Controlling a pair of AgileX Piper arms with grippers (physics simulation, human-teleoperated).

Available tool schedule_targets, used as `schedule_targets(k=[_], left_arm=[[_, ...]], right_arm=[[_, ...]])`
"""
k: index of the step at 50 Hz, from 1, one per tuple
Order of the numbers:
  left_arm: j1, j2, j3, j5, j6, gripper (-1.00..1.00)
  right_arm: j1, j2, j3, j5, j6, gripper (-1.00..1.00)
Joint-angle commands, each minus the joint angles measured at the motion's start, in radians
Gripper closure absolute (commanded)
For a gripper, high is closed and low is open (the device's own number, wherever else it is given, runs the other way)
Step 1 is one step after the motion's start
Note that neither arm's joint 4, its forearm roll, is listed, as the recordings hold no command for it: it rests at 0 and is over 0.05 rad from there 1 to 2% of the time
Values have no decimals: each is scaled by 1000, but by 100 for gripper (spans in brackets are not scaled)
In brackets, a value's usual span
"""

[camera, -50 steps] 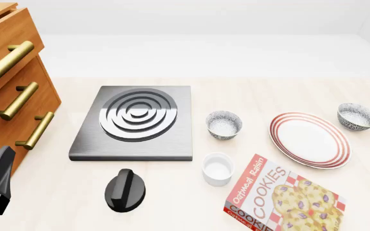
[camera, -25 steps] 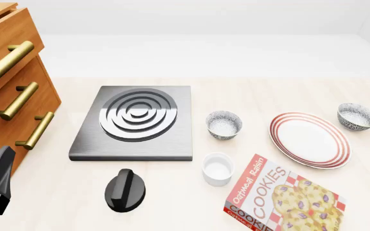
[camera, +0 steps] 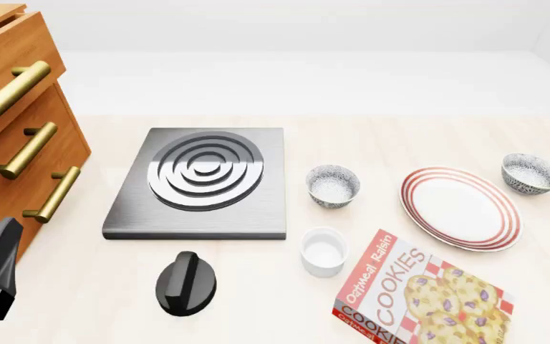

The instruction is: Pick the akita bowl next to the plate and place it on the plate.

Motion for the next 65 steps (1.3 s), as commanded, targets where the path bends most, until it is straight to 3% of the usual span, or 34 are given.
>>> schedule_targets(k=[1,28,39,65], left_arm=[[0,0,0,0,0,-100],[0,0,0,0,0,-100],[0,0,0,0,0,-100],[0,0,0,0,0,-100]], right_arm=[[-2,31,-54,62,26,-100],[-10,131,-123,89,40,-100],[-6,168,-176,167,69,-100],[2,202,-236,243,100,-100]])
